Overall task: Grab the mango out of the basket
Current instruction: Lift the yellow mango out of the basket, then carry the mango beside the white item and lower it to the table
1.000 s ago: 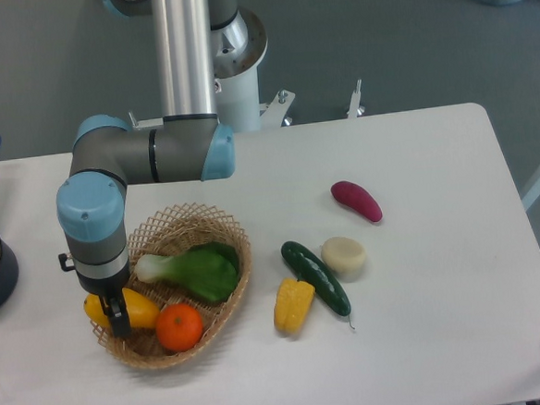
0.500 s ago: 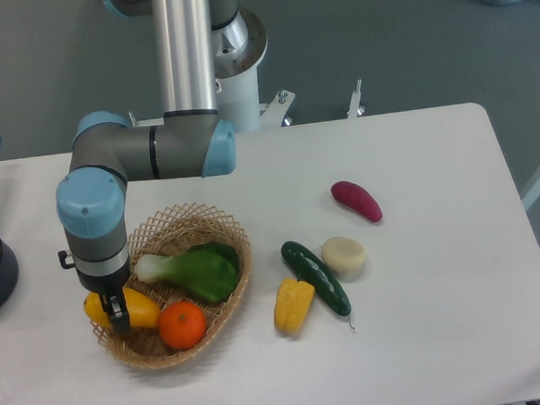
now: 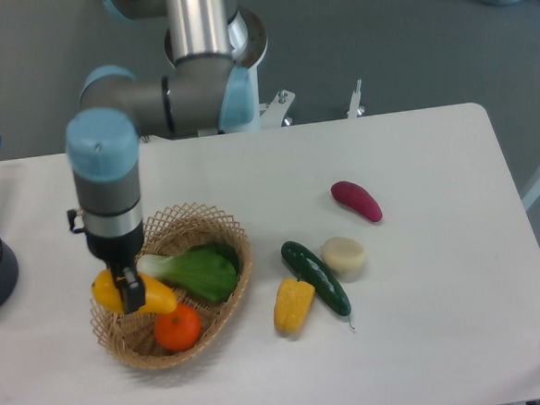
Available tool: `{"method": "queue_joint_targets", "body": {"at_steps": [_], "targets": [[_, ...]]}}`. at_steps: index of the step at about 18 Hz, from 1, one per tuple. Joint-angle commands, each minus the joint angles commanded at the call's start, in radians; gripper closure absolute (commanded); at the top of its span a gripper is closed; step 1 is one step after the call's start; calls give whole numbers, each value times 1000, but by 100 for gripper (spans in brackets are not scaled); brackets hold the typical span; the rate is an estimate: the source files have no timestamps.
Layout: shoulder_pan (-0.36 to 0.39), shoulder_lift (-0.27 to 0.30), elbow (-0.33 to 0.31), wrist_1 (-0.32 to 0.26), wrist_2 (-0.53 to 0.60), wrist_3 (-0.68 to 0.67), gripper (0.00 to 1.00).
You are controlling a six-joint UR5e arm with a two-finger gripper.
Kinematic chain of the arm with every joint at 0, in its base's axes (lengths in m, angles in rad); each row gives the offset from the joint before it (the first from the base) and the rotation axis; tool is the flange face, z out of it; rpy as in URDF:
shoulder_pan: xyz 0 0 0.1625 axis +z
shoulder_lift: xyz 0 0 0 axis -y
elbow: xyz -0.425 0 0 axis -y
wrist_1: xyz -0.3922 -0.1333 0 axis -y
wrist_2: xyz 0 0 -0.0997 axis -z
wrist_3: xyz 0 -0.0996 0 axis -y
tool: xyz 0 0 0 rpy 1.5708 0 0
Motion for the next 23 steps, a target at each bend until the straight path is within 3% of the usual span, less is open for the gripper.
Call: {"method": "queue_joint_targets", "body": {"at_steps": [2, 8, 11, 15, 23], "targets": [[72, 6, 6, 9, -8, 2, 50], [285, 3, 109, 11, -124, 6, 50], [379, -27, 156, 8, -192, 47, 50], [445, -60, 164, 9, -193, 172, 50], [474, -51, 160, 3, -196, 173, 50]]}}
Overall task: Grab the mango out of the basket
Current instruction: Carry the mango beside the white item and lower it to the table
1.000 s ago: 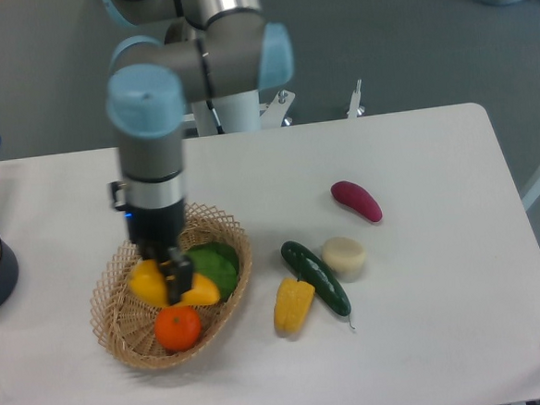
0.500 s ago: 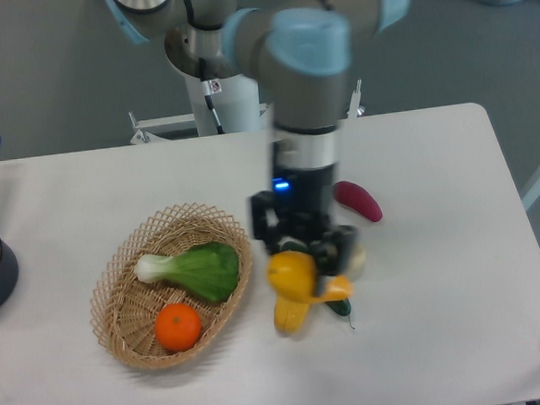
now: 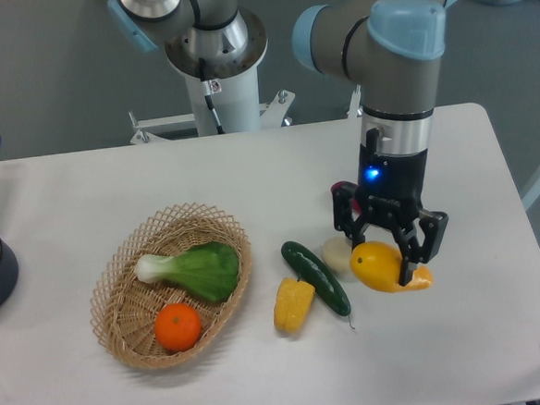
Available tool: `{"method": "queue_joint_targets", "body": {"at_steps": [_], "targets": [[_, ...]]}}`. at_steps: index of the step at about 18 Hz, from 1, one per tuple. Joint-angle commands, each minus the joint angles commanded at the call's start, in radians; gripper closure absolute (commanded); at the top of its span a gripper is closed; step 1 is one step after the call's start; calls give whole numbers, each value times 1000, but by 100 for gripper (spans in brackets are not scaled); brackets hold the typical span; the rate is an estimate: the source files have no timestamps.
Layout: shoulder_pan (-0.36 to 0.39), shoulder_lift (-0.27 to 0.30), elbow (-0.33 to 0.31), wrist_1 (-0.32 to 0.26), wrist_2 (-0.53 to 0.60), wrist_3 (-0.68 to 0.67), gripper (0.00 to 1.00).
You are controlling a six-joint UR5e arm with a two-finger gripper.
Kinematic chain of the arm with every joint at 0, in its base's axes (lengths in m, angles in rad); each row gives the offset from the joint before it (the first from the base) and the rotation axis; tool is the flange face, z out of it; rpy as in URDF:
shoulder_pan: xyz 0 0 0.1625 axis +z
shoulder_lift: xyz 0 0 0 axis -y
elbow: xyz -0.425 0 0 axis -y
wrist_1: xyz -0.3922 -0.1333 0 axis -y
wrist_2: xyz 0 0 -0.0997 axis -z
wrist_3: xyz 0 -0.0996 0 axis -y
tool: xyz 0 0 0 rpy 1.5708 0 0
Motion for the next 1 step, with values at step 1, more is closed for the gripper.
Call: {"method": "queue_joint_targets", "body": {"at_steps": [1], "targets": [[0, 0, -2, 0, 0, -2, 50]]}}
